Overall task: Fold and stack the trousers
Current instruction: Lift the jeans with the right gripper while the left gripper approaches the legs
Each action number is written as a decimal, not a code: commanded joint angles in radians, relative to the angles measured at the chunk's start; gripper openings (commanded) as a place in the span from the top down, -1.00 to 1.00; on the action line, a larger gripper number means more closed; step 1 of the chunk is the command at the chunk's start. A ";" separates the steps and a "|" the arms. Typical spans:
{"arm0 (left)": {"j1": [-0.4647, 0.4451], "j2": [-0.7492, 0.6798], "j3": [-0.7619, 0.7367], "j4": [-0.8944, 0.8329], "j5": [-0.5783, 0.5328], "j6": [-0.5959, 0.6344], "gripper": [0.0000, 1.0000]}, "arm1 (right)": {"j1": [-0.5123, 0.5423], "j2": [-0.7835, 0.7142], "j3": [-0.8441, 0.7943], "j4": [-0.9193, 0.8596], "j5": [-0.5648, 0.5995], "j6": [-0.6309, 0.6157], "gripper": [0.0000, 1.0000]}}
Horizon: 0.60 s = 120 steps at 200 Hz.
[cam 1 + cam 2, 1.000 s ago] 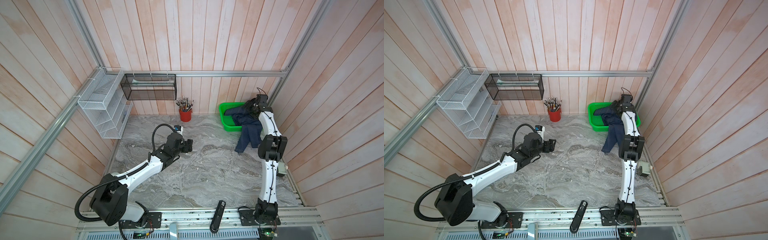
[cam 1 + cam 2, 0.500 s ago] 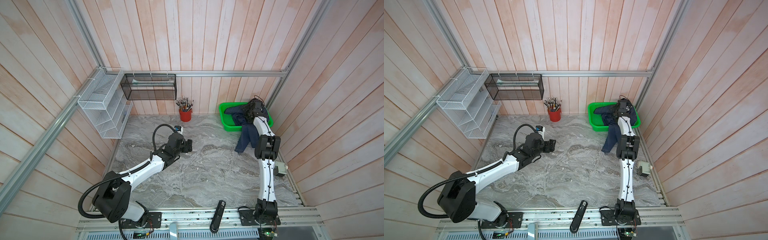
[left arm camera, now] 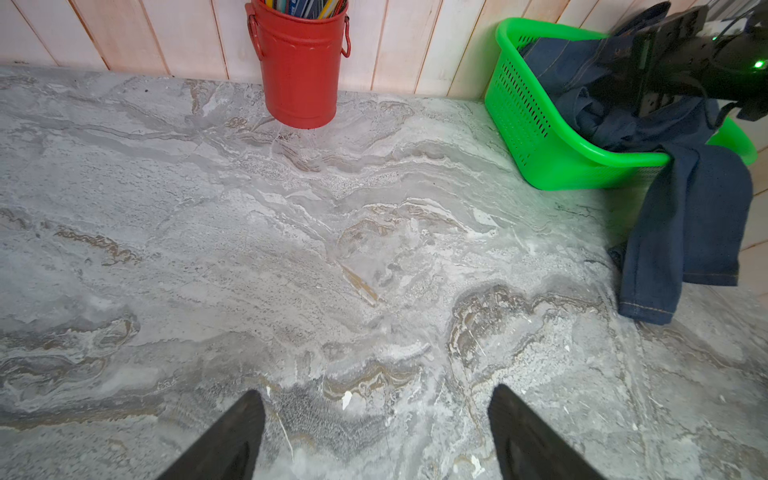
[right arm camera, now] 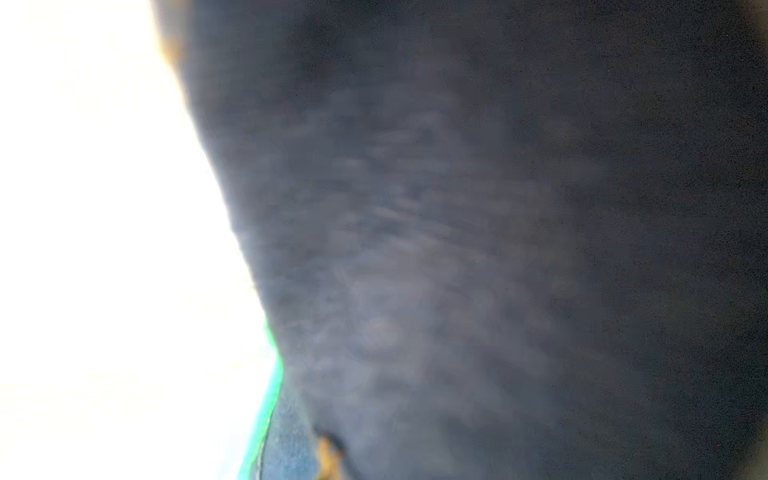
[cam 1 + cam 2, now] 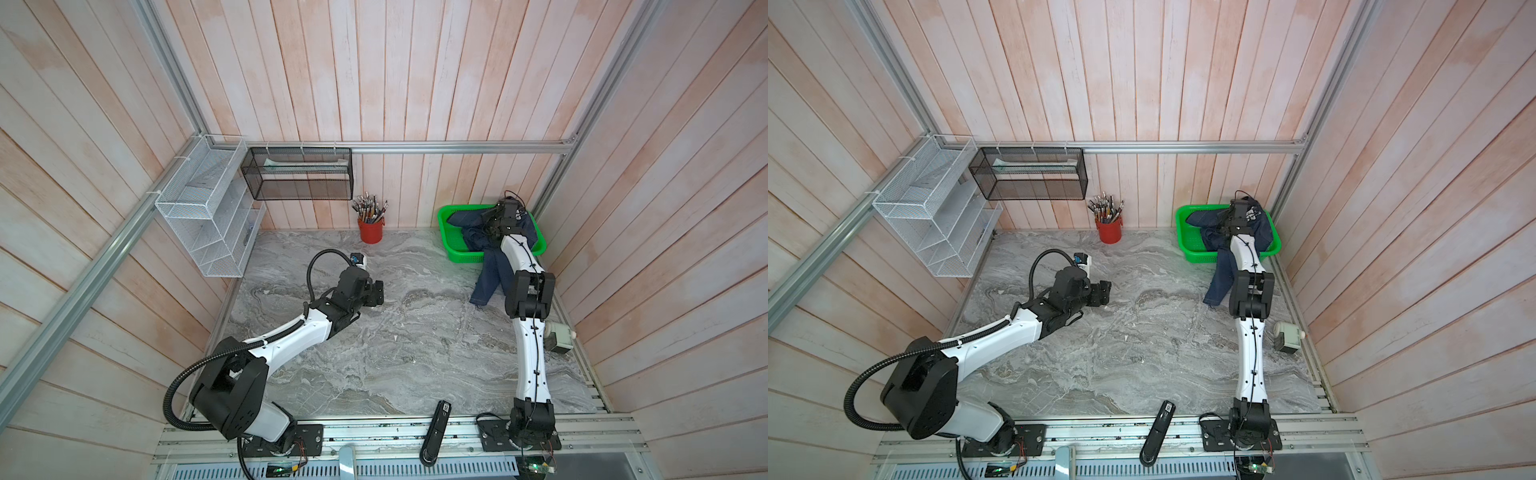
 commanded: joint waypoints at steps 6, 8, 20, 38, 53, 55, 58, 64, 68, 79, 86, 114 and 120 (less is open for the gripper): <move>-0.004 -0.060 0.002 0.006 -0.015 0.000 -0.74 | 0.036 -0.236 0.004 0.017 -0.028 -0.150 1.00; -0.004 -0.063 0.000 0.007 -0.014 -0.002 -0.74 | 0.037 -0.250 -0.002 0.017 -0.029 -0.155 1.00; -0.004 -0.084 -0.013 0.007 -0.009 -0.011 -0.73 | 0.043 -0.341 -0.043 0.012 -0.038 -0.185 1.00; -0.006 -0.118 -0.032 0.002 0.001 -0.030 -0.73 | 0.051 -0.473 -0.104 0.003 -0.059 -0.218 1.00; -0.007 -0.151 -0.050 -0.008 0.006 -0.044 -0.74 | 0.065 -0.575 -0.132 -0.016 -0.062 -0.251 1.00; -0.007 -0.157 -0.052 -0.009 0.006 -0.046 -0.73 | 0.067 -0.590 -0.134 -0.019 -0.062 -0.254 1.00; -0.007 -0.166 -0.058 -0.009 0.006 -0.048 -0.73 | 0.070 -0.609 -0.137 -0.025 -0.060 -0.259 1.00; -0.009 -0.182 -0.065 -0.011 0.005 -0.053 -0.73 | 0.077 -0.644 -0.140 -0.038 -0.056 -0.268 1.00; -0.009 -0.195 -0.070 -0.016 0.006 -0.055 -0.73 | 0.080 -0.666 -0.139 -0.048 -0.053 -0.272 1.00; -0.009 -0.228 -0.080 -0.025 0.004 -0.058 -0.73 | 0.089 -0.719 -0.132 -0.084 -0.057 -0.274 1.00; -0.009 -0.249 -0.085 -0.033 0.004 -0.057 -0.74 | 0.096 -0.752 -0.124 -0.107 -0.070 -0.273 1.00; -0.009 -0.329 -0.089 -0.063 0.003 -0.047 -0.75 | 0.130 -0.849 -0.084 -0.213 -0.120 -0.258 1.00; -0.009 -0.345 -0.091 -0.065 0.004 -0.046 -0.76 | 0.140 -0.868 -0.084 -0.225 -0.135 -0.255 1.00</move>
